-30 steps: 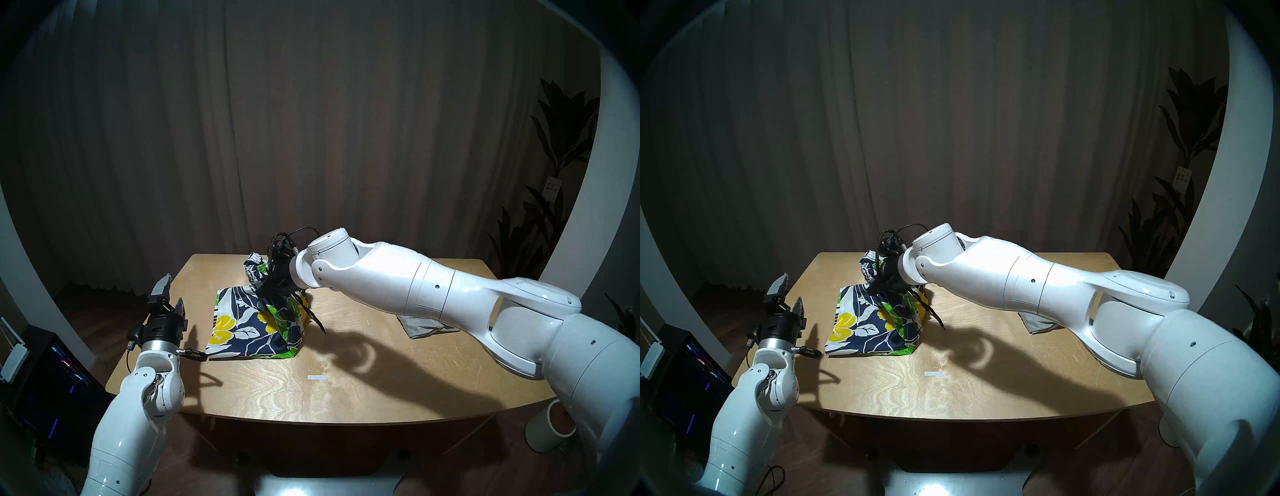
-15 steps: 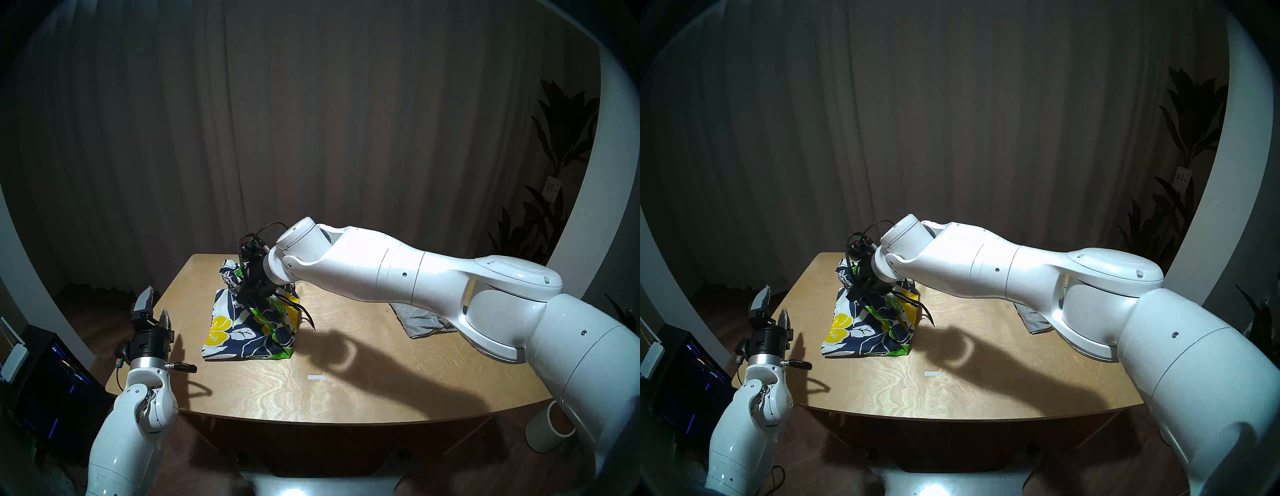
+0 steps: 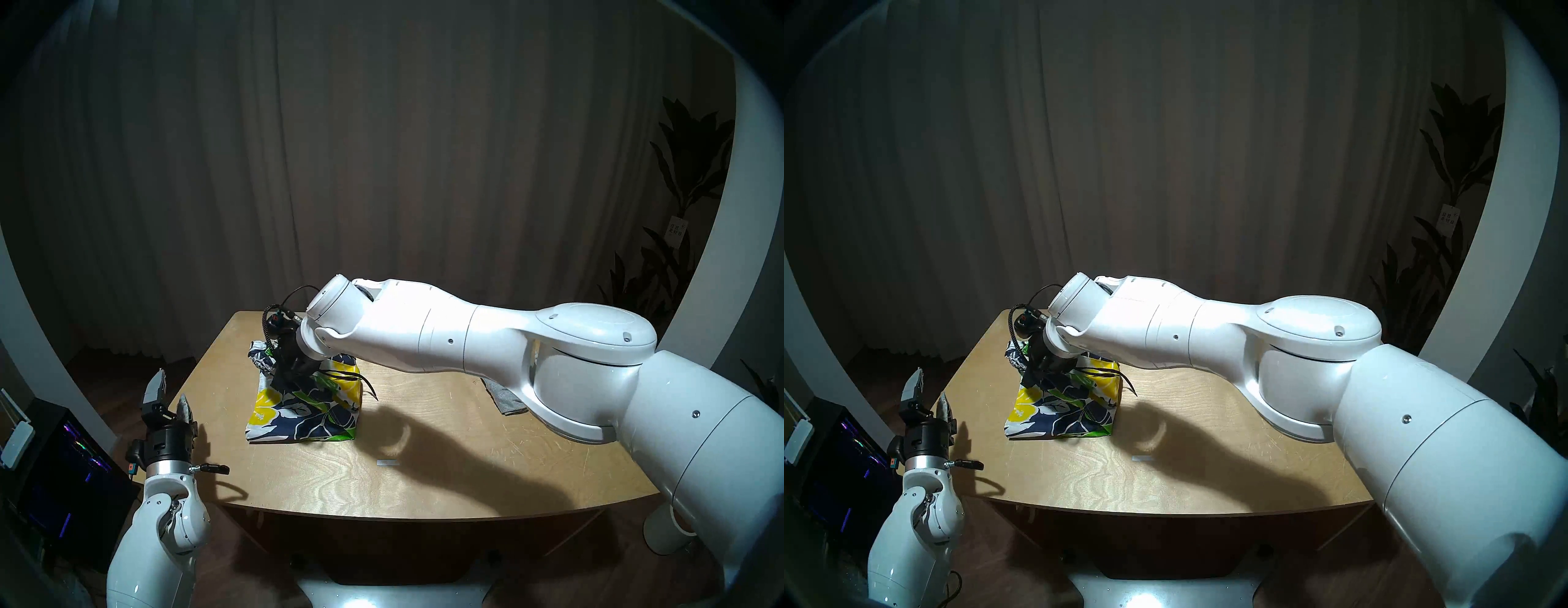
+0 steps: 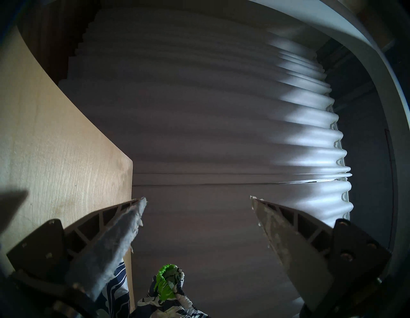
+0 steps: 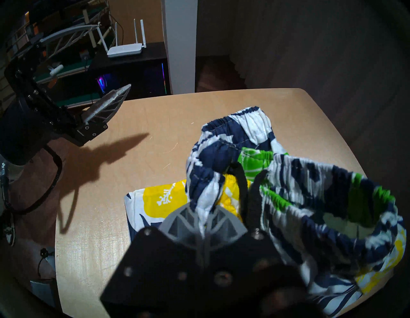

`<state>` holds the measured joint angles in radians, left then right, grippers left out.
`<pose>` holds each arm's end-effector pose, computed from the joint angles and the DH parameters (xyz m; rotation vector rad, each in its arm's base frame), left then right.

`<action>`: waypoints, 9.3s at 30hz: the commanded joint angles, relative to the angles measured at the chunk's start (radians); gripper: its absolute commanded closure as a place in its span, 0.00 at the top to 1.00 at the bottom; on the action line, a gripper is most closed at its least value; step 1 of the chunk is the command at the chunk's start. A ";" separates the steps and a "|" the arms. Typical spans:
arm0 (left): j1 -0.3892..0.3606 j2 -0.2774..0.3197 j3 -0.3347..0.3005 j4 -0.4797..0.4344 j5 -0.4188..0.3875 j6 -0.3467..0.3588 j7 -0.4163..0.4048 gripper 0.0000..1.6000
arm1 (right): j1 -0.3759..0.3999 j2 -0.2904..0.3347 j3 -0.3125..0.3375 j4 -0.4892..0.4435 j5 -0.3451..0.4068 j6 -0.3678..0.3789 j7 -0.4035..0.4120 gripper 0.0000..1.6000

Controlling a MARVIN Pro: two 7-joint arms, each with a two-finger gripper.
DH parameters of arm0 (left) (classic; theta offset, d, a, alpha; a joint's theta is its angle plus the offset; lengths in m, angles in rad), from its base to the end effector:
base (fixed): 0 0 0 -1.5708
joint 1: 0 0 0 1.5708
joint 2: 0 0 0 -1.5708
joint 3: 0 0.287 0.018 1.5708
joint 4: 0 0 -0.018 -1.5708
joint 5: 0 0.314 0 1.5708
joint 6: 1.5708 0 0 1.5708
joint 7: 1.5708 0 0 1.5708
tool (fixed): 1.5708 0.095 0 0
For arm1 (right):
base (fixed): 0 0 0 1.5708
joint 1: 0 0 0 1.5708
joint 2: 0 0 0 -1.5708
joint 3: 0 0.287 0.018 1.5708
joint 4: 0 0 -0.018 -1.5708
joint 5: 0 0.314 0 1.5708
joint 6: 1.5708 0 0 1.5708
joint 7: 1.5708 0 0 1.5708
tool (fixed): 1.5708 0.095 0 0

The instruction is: Fold pants twice and stack them

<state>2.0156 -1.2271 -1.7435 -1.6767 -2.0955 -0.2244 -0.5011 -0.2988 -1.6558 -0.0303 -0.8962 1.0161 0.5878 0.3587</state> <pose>0.2797 0.1809 -0.3358 0.8362 1.3294 1.5608 0.4703 0.3542 -0.2170 -2.0395 -1.6199 -0.8403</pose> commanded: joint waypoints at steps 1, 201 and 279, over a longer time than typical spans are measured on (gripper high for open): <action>0.023 -0.004 -0.013 -0.026 0.005 0.008 -0.046 1.00 | 0.009 -0.105 -0.011 0.081 -0.010 -0.032 0.060 0.19; 0.152 0.066 -0.095 -0.145 -0.005 -0.054 0.226 1.00 | -0.396 -0.351 0.330 0.372 0.945 -0.917 -0.703 1.00; 0.036 0.159 0.044 -0.117 -0.038 0.192 0.301 1.00 | -0.644 0.083 0.555 -0.356 1.132 -1.328 -0.561 1.00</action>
<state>2.0350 -1.0606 -1.7070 -1.7576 -2.1256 -0.0481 -0.1896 -0.8945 -1.6335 0.5228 -1.1559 2.1382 -0.7431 -0.1988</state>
